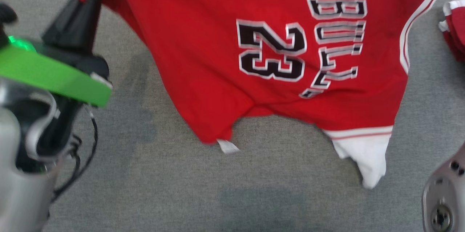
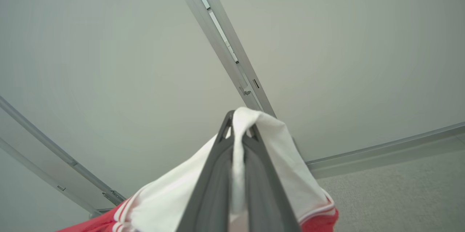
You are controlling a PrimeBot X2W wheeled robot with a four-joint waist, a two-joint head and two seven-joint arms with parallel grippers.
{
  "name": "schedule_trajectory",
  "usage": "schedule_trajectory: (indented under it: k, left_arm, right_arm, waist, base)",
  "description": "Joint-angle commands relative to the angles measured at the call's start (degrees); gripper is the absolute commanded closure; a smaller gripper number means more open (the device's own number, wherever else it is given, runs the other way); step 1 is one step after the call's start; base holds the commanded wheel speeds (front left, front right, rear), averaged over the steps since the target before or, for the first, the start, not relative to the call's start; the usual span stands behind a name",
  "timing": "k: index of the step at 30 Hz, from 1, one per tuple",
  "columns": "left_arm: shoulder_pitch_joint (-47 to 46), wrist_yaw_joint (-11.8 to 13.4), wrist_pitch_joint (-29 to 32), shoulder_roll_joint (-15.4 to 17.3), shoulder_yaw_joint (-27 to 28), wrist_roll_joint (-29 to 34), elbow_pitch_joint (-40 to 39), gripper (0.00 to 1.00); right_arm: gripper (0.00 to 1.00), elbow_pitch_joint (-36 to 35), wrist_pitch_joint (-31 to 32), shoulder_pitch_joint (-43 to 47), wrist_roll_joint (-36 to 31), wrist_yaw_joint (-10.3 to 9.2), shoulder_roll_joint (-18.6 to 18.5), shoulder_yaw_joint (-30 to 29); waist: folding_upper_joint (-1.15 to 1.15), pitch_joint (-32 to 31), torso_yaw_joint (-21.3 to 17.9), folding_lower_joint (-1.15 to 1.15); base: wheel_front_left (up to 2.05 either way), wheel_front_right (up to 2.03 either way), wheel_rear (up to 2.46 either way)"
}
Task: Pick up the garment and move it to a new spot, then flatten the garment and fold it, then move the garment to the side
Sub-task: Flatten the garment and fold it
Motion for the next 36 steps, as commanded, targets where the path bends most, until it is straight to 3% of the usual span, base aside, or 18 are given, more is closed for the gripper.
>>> schedule_trajectory:
  k: [1,5,9,11,13,15,18,21,25,31,32,36]
  left_arm:
    - [-6.43,-0.56,1.46,0.25,0.77,-0.65,1.37,1.00]
    - [-24.15,-2.23,5.28,0.40,0.94,-0.14,9.37,1.00]
    - [-42.94,-4.62,6.06,-0.53,-1.29,4.00,22.49,1.00]
    - [-51.50,-5.59,3.04,-1.62,-1.71,6.57,29.54,1.00]
    - [-62.30,-6.86,-4.70,-1.72,-2.36,11.78,38.08,1.00]
    - [-67.24,-7.12,-9.20,-2.53,-1.95,13.32,43.38,1.00]
    - [-70.54,-9.51,-14.13,-2.69,-3.38,14.50,49.93,1.00]
    - [-67.18,-11.18,-18.22,-2.49,-5.78,14.33,55.45,1.00]
    - [-57.79,-11.96,-23.30,-1.24,-10.70,13.27,59.22,1.00]
    - [-39.45,-11.95,-27.80,0.91,-18.85,7.96,56.87,1.00]
    - [-33.23,-11.96,-28.40,1.65,-19.53,6.40,55.09,1.00]
    - [-20.76,-11.27,-29.08,2.02,-16.66,2.62,50.54,1.00]
  right_arm:
    - [1.00,2.09,0.96,-6.59,-2.36,0.02,0.66,-1.35]
    - [1.00,10.50,0.52,-24.97,-11.57,0.01,2.34,-4.60]
    - [1.00,21.09,-4.88,-42.57,-21.87,0.00,3.20,-6.16]
    - [1.00,26.89,-8.86,-49.44,-23.53,0.00,3.31,-4.71]
    - [1.00,34.18,-15.50,-58.07,-22.92,0.02,3.33,-1.36]
    - [1.00,38.60,-19.54,-62.05,-21.47,0.01,3.25,0.41]
    - [1.00,43.52,-22.47,-63.46,-18.00,0.01,3.46,4.73]
    - [1.00,44.76,-23.54,-59.01,-13.22,0.02,3.42,9.27]
    - [1.00,38.60,-22.21,-45.08,-4.57,0.02,3.42,14.46]
    - [1.00,22.41,-17.76,-13.96,5.60,0.03,3.50,14.32]
    - [1.00,16.66,-15.15,-3.47,8.19,0.03,3.33,14.49]
    - [1.00,7.17,-11.82,16.13,12.56,-0.04,2.26,12.59]
  waist:
    - [0.41,6.70,3.72,-0.01]
    - [0.41,12.50,5.61,-0.01]
    - [0.41,17.46,6.66,-0.01]
    - [0.41,18.75,6.75,-0.01]
    - [0.41,20.34,6.05,-0.01]
    - [0.41,21.47,5.28,-0.01]
    - [0.41,23.02,4.22,-0.01]
    - [0.41,23.34,3.45,-0.01]
    - [0.41,21.82,2.10,-0.01]
    - [0.41,15.09,0.53,-0.01]
    - [0.41,12.75,0.23,-0.01]
    - [0.41,7.93,-0.26,-0.01]
  base:
    - [0.00,0.00,0.00]
    - [0.00,0.00,0.00]
    - [0.00,0.00,0.00]
    - [0.00,0.00,0.00]
    - [0.00,0.00,0.00]
    - [0.00,0.00,0.00]
    - [0.00,0.00,0.00]
    - [0.00,0.00,0.00]
    - [0.00,0.00,0.00]
    - [0.00,0.00,0.00]
    - [0.00,0.00,0.00]
    - [0.00,0.00,0.00]
